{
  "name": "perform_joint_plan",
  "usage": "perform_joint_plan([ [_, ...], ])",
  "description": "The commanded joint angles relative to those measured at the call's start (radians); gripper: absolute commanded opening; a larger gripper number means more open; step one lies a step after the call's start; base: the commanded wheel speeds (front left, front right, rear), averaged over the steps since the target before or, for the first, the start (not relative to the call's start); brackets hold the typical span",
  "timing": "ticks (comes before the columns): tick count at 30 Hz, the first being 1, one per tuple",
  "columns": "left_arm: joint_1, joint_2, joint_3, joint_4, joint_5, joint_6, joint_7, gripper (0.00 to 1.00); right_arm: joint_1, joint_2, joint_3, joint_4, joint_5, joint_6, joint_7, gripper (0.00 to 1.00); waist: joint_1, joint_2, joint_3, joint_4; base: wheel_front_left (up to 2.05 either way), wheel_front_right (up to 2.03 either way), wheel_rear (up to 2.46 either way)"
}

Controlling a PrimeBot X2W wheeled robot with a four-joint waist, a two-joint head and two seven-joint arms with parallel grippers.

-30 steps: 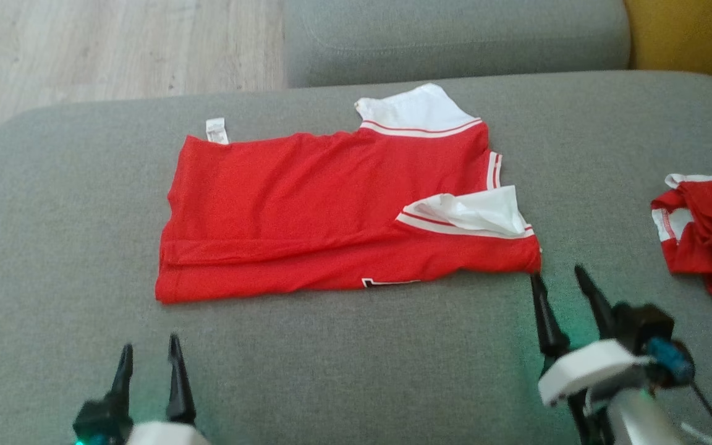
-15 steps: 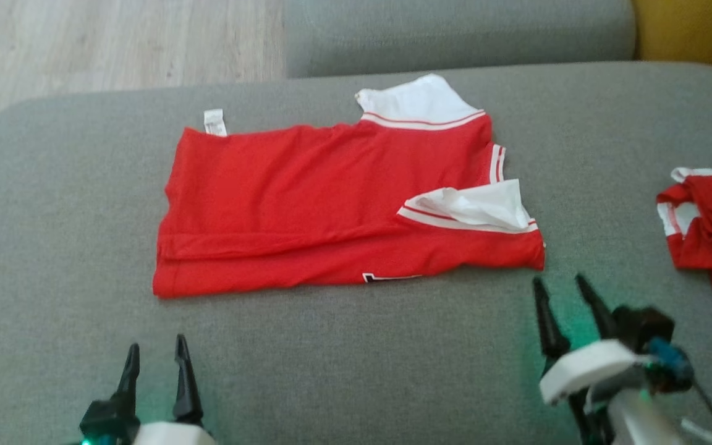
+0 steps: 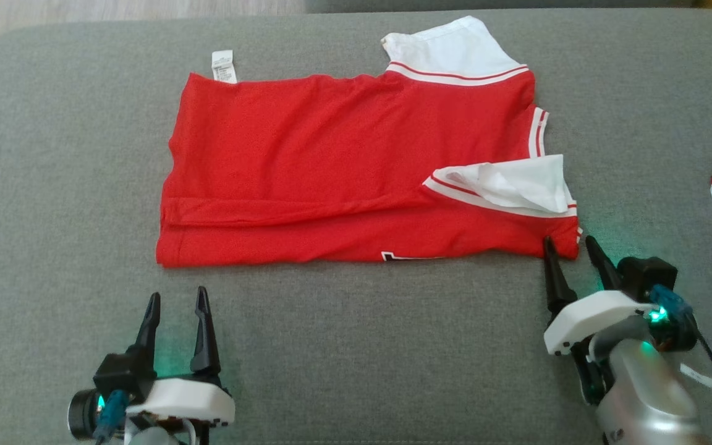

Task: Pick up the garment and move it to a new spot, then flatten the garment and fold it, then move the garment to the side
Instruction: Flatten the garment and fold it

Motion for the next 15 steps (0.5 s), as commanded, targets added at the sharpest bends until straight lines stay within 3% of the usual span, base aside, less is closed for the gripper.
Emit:
perform_joint_plan([
  [1, -0.034, 0.013, 0.028, -0.020, -0.011, -0.003, -0.005, 1.00, -0.023, -0.001, 0.037, 0.026, -0.005, -0.005, -0.003, 0.40, -0.0002, 0.0000, 0.007, 0.004, 0.00, 0.00, 0.00],
  [2, -0.038, 0.013, 0.032, -0.019, -0.015, -0.003, -0.005, 1.00, -0.024, -0.001, 0.050, 0.046, -0.001, -0.005, -0.003, 0.00, -0.0002, 0.0000, 0.009, 0.003, 0.00, 0.00, 0.00],
  [8, -0.080, 0.013, 0.072, -0.016, -0.041, -0.018, -0.005, 1.00, -0.030, -0.001, 0.086, 0.072, 0.013, -0.005, -0.003, 0.00, -0.0002, 0.0000, 0.017, -0.008, 0.00, 0.00, 0.00],
  [15, -0.167, 0.013, 0.155, 0.045, -0.069, -0.052, -0.005, 1.00, -0.042, -0.001, 0.124, 0.011, 0.035, -0.005, -0.003, 0.00, -0.0002, 0.0000, 0.045, -0.040, 0.00, 0.00, 0.00],
])
